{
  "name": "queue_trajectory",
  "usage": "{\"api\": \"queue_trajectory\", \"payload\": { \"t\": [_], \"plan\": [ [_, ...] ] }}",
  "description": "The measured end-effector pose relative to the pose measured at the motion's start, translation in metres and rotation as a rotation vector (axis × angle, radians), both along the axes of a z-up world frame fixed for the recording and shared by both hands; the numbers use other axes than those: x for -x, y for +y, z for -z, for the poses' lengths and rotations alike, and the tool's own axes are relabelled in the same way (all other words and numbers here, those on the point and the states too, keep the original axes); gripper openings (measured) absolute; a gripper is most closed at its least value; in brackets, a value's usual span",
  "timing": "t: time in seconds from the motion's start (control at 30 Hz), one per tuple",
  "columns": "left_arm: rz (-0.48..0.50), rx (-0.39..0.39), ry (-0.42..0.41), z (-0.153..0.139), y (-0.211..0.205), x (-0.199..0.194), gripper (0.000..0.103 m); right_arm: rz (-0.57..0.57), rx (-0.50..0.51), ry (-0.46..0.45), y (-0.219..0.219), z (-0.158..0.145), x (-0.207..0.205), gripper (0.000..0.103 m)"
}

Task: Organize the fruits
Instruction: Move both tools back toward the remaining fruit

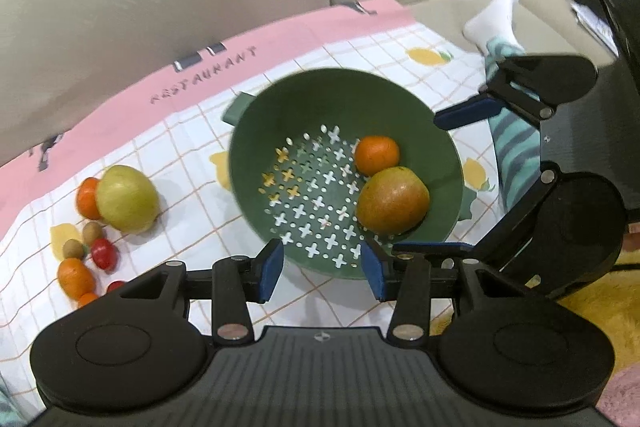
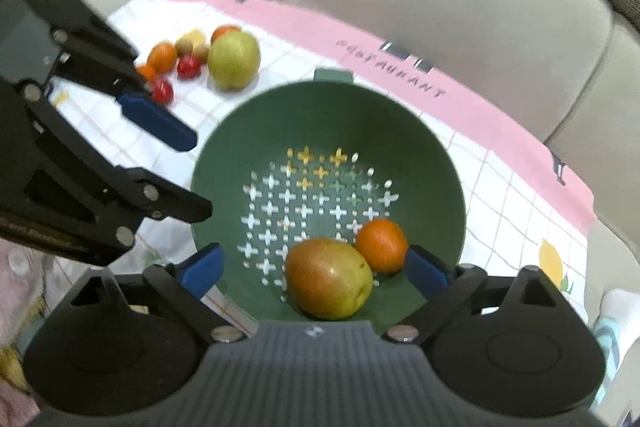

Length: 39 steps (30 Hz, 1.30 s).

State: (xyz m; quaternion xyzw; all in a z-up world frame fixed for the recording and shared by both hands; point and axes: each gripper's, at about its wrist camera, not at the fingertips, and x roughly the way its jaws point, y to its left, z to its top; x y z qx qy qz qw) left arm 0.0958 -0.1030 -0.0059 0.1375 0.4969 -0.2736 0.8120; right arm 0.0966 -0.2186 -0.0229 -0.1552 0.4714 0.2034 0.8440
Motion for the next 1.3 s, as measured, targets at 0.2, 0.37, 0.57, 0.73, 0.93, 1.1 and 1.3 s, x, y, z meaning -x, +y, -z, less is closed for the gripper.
{"api": "queue_trajectory", "payload": {
  "t": [0.2, 0.37, 0.57, 0.73, 0.93, 1.1, 1.3],
  "plan": [
    [-0.077, 0.051, -0.060, -0.019, 0.025, 0.010, 0.054, 0.131, -0.099, -0.061, 0.004, -0.013, 0.012, 0.097],
    [-0.174, 0.082, -0.117, -0.028, 0.052, 0.016, 0.057, 0.208, -0.197, -0.108, 0.015, -0.021, 0.022, 0.097],
    [-0.271, 0.110, -0.158, -0.027, 0.086, 0.023, 0.057, 0.236, -0.255, -0.165, 0.044, -0.024, 0.034, 0.099],
    [-0.354, 0.148, -0.183, -0.022, 0.114, 0.024, 0.058, 0.214, -0.254, -0.224, 0.073, -0.022, 0.038, 0.099],
    [-0.447, 0.209, -0.188, -0.014, 0.145, 0.020, 0.058, 0.162, -0.250, -0.256, 0.106, -0.019, 0.032, 0.099],
    [-0.516, 0.230, -0.182, -0.005, 0.167, 0.015, 0.058, 0.080, -0.213, -0.273, 0.135, -0.009, 0.025, 0.099],
    [-0.583, 0.237, -0.163, 0.010, 0.191, 0.010, 0.058, 0.049, -0.179, -0.314, 0.161, 0.002, 0.016, 0.098]
  ]
}}
